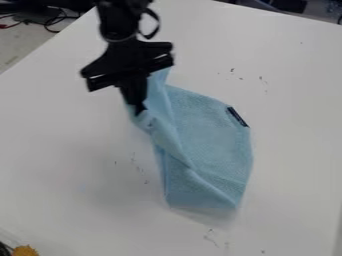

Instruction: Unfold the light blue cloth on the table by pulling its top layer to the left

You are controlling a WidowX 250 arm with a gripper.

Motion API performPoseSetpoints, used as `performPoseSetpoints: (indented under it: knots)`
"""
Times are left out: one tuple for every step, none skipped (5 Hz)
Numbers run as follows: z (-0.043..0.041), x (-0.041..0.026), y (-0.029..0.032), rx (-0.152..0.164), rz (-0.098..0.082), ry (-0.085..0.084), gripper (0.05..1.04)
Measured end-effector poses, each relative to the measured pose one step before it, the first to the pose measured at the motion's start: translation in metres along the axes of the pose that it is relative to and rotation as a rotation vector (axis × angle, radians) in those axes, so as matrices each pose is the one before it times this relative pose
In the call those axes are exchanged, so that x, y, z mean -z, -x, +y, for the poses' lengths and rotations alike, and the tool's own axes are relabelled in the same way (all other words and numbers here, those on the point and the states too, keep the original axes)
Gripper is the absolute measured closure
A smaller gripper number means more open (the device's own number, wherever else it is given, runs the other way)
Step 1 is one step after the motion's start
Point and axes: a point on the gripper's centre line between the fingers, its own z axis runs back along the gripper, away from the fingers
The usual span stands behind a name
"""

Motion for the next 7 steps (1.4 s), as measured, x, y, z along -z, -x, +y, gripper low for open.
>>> performPoseSetpoints:
  knots:
    - [0.04614, -0.00425, -0.01041, -0.0447, -0.0243, -0.0123, 1.021]
    - [0.04298, 0.00418, -0.00747, -0.0239, -0.0017, -0.0231, 1.021]
    - [0.0334, 0.01027, 0.00314, -0.0352, -0.0045, 0.0047, 1.021]
    - [0.02652, 0.03607, 0.02021, -0.0572, 0.0455, 0.0305, 1.001]
    - [0.01234, 0.02634, 0.00464, -0.0414, 0.0087, 0.0242, 0.844]
    - [-0.00148, 0.00725, -0.01134, 0.0427, -0.0069, 0.0167, 0.655]
    - [-0.00102, -0.00297, -0.00238, 0.0552, 0.0564, -0.0639, 0.463]
